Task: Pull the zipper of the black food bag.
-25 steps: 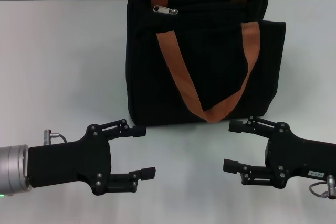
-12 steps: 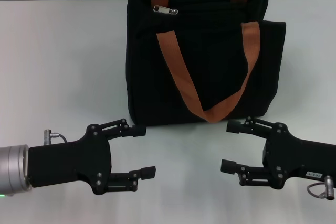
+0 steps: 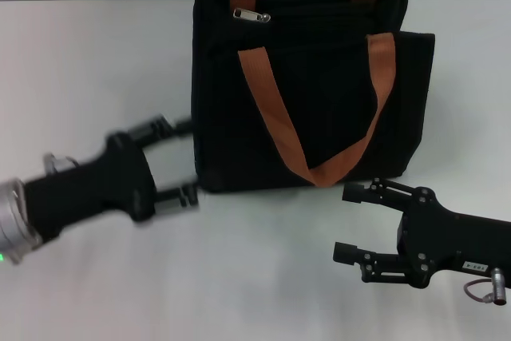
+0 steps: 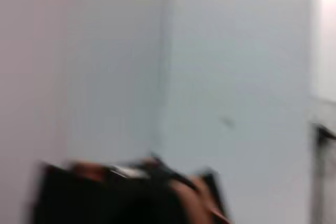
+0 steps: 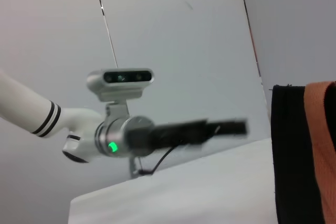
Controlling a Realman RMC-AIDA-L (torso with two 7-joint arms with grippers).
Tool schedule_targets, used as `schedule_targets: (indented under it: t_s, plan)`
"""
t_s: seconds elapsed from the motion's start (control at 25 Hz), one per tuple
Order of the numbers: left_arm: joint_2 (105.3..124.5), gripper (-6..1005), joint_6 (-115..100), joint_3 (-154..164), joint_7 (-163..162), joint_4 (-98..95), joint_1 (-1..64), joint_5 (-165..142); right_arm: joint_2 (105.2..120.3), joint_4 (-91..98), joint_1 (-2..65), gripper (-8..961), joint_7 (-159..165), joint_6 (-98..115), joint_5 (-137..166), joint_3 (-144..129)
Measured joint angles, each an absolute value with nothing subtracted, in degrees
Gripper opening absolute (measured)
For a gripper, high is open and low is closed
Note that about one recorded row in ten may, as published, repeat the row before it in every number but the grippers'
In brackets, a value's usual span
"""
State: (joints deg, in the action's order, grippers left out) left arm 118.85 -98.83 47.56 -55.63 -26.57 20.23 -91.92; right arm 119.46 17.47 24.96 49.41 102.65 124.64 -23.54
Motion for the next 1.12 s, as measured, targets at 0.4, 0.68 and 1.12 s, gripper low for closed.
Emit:
schedule_targets:
  t_s: [0.4,0.68,1.12]
  plan:
    - [118.86,771,-87.1,44.6,-60.2,-24.7,24.4,-82.1,119.53,13.6,26.2,839,48.7,98.9,124.6,-23.9]
    - [119.01,761,-82.7,44.9,-60.1,-24.5,27.3,-82.2,119.53,11.9,26.9,839,48.7,96.9,124.9,-24.0]
    - [118.95,746,-78.9,51.7,-59.4,-25.3,28.5,-82.4,119.58,11.4,27.4,839,48.2,96.4,124.9,-24.0]
